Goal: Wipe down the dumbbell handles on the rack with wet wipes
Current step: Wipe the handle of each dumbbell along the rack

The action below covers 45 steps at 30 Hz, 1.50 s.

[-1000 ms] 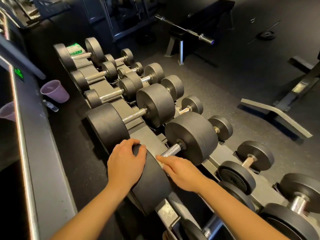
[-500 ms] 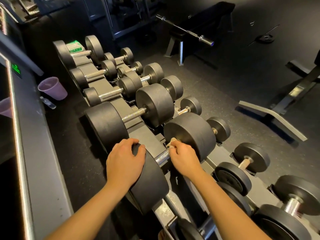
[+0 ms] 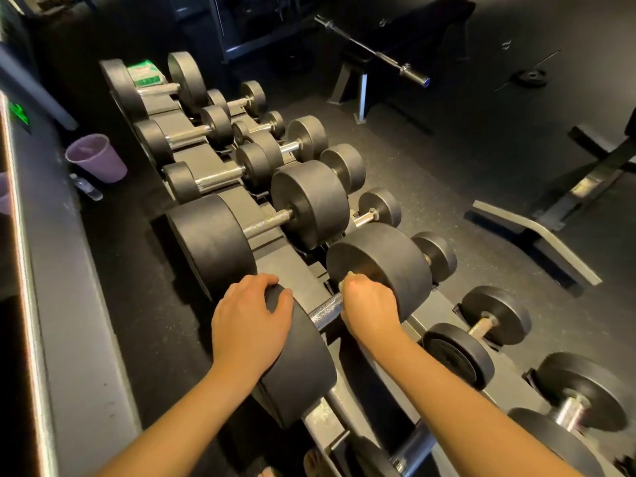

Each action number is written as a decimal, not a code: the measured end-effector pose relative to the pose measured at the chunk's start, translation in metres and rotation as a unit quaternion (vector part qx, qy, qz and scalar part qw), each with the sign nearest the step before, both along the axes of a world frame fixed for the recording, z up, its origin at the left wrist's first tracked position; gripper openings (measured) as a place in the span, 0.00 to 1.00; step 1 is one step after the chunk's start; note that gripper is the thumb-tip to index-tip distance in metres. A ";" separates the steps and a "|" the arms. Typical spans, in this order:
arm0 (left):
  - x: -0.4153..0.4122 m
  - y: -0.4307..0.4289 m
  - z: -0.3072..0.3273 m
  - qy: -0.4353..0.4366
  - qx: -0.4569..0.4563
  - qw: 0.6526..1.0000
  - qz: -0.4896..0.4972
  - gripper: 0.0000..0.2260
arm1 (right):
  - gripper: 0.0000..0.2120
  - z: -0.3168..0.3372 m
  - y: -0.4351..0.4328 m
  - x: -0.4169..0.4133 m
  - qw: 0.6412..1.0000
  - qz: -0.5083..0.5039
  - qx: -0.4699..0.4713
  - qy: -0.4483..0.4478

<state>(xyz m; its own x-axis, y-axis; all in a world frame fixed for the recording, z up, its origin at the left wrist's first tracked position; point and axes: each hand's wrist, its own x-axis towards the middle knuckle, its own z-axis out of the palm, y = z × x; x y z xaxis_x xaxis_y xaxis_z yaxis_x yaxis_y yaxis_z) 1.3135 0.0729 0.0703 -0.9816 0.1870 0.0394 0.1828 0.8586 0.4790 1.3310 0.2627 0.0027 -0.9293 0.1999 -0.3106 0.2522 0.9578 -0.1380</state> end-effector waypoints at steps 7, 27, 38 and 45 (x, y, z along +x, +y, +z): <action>-0.003 0.001 -0.001 0.003 -0.002 1.000 -0.003 0.16 | 0.10 -0.002 -0.036 0.031 0.921 -0.014 -0.378 0.095; -0.036 -0.047 0.012 -0.086 0.004 0.967 -0.240 0.23 | 0.08 0.015 -0.022 -0.005 0.986 0.039 -0.161 0.015; -0.083 -0.064 0.027 -0.045 -0.076 0.910 -0.405 0.21 | 0.10 0.005 -0.028 0.002 0.991 -0.077 -0.109 0.023; -0.126 -0.083 0.030 0.045 -0.032 0.906 -0.419 0.12 | 0.08 0.038 -0.039 0.014 0.884 -0.182 -0.426 0.065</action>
<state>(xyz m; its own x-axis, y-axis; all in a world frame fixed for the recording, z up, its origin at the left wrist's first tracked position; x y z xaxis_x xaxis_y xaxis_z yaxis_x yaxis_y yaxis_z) 1.1879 -0.0100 0.0999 -0.4876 0.8698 0.0753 0.8189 0.4258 0.3847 1.3454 0.2235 0.0405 -0.8898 0.2386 -0.3889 0.4525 0.3512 -0.8197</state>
